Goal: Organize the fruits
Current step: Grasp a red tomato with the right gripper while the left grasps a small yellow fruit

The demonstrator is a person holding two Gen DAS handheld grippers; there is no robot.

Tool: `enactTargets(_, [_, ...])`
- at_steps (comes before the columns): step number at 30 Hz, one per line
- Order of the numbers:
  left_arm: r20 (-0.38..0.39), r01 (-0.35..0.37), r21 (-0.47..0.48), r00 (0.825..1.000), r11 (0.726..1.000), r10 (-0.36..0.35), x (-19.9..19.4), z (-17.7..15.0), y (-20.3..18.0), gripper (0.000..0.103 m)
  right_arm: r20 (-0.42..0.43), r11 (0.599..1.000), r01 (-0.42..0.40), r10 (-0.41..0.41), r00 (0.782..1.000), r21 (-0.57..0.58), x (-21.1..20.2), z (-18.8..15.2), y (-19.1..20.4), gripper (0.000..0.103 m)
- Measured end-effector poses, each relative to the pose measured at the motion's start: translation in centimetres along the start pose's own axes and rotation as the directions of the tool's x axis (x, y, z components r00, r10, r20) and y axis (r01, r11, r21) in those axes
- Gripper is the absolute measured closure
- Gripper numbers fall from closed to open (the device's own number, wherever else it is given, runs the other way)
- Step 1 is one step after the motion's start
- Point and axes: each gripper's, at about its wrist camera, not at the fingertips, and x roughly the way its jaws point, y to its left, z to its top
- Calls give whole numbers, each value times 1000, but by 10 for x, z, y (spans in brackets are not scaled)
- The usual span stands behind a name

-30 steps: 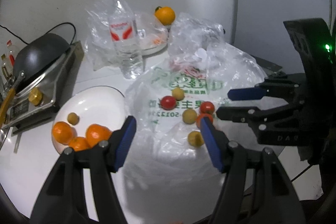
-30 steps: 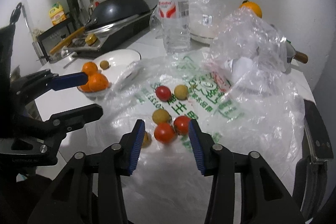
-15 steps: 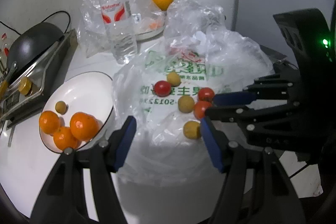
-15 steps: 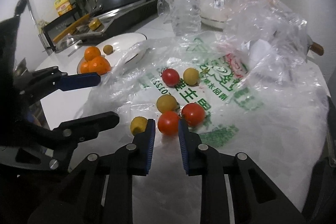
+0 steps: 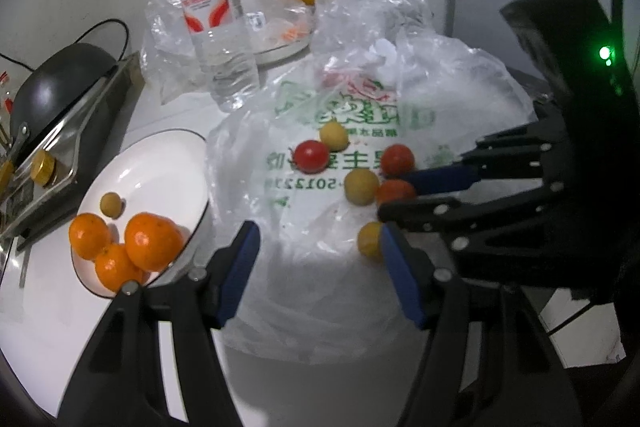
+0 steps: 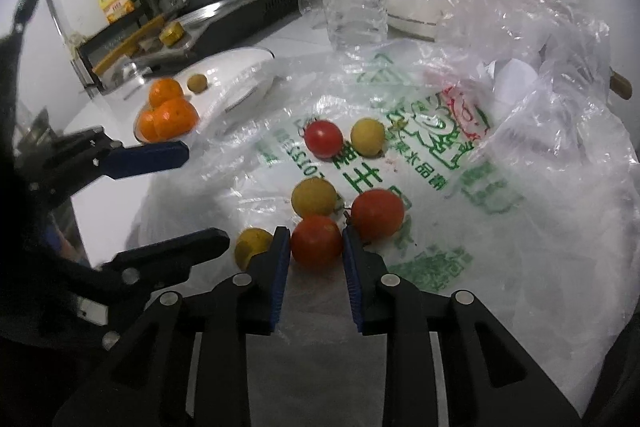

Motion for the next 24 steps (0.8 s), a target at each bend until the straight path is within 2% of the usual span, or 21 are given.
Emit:
enactTargets(3, [-7, 9, 16, 1000, 1000, -9, 1, 1, -5, 39, 7, 1000, -1, 2, 1000, -17, -2, -1, 0, 75])
enactTargets(6, [-19, 25, 29, 1000, 999, -25, 5, 1, -12, 44, 15, 1000, -5, 6, 1000, -19, -7, -2, -4, 75])
enactTargets(11, [-41, 74, 6, 996, 997, -74, 13, 5, -13, 48, 48, 1000, 20, -19, 999, -23, -25, 2, -11, 75])
enactTargets(15, [-67, 92, -11, 993, 996, -93, 20, 7, -16, 59, 76, 999, 34, -33, 997, -10, -40, 1, -19, 75])
enactTargets(17, [-76, 97, -6, 992, 995, -97, 23, 7, -20, 68, 77, 999, 36, -35, 996, -4, -44, -3, -23, 75])
enactTargets(20, [-75, 93, 7, 993, 996, -93, 24, 7, -26, 75, 80, 999, 49, -49, 996, 0, -50, -9, -28, 75])
enactTargets(24, [-74, 83, 20, 994, 996, -82, 25, 8, -29, 75, 95, 998, 50, -52, 994, 26, -58, -17, -36, 75])
